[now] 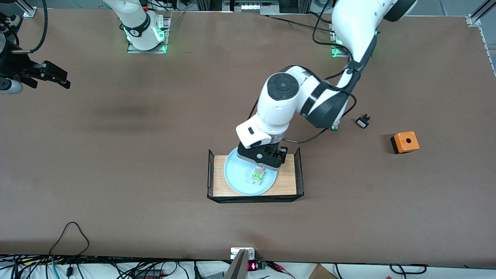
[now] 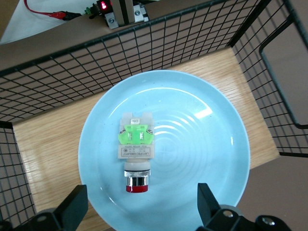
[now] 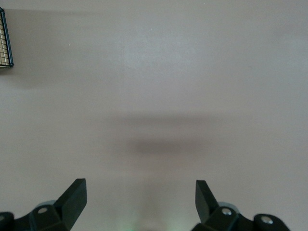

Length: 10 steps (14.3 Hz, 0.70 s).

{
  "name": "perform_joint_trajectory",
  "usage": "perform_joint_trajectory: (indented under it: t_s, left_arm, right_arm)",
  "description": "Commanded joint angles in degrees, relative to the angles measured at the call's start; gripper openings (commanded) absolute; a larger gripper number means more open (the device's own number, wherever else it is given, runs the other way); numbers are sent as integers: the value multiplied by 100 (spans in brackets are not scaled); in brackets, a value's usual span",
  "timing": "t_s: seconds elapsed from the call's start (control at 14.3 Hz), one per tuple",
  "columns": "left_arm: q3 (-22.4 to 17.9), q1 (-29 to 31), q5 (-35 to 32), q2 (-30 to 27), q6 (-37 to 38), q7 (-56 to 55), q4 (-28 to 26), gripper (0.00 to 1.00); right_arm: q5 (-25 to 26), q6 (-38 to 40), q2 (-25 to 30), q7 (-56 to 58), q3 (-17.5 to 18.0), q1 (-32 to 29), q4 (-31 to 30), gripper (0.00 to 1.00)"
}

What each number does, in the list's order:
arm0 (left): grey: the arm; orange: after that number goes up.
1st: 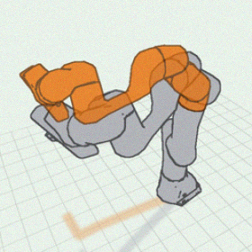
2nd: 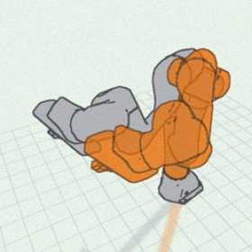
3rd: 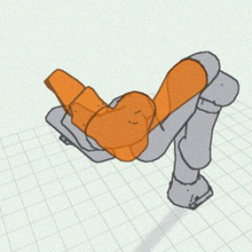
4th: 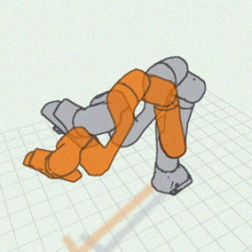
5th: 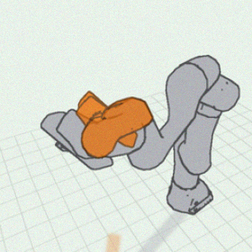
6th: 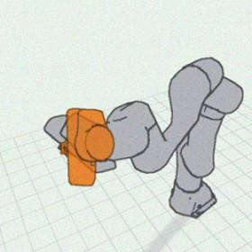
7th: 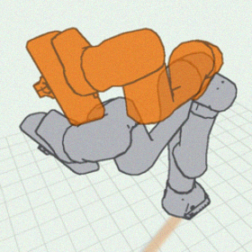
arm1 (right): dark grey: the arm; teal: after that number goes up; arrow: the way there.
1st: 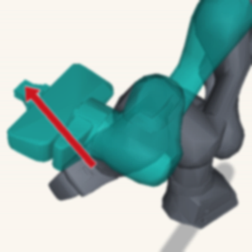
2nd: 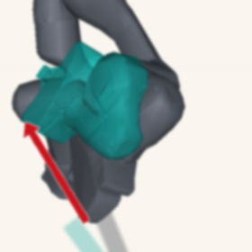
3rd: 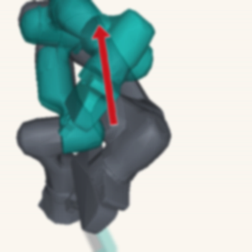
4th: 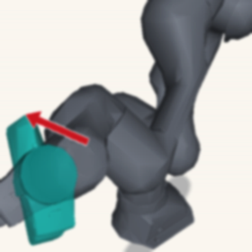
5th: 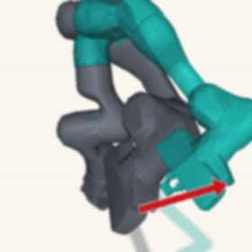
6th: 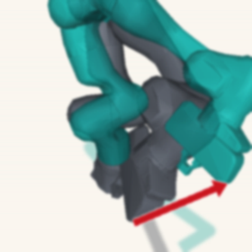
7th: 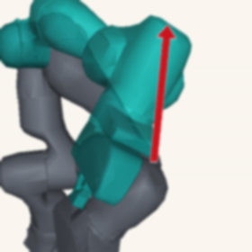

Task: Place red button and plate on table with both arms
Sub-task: 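Reach the left gripper down to the green button on the plate, then close the left gripper on the green button and lift it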

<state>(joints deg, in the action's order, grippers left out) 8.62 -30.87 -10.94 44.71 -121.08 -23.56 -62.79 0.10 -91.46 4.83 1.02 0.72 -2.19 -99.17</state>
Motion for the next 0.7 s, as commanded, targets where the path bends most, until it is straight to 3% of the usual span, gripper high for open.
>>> perform_joint_trajectory:
  t_s: [0.0,0.21,0.63]
  left_arm:
    - [-474,-393,-162,266,-230,-254,259,100]
    - [-684,-411,-171,529,-766,-333,259,100]
    - [-818,-464,-171,556,-821,-448,259,97]
  right_arm:
    - [34,93,-52,65,-2,-36,117,100]
    - [34,93,-52,65,-2,-44,117,100]
    - [25,102,-61,65,-2,-44,117,100]
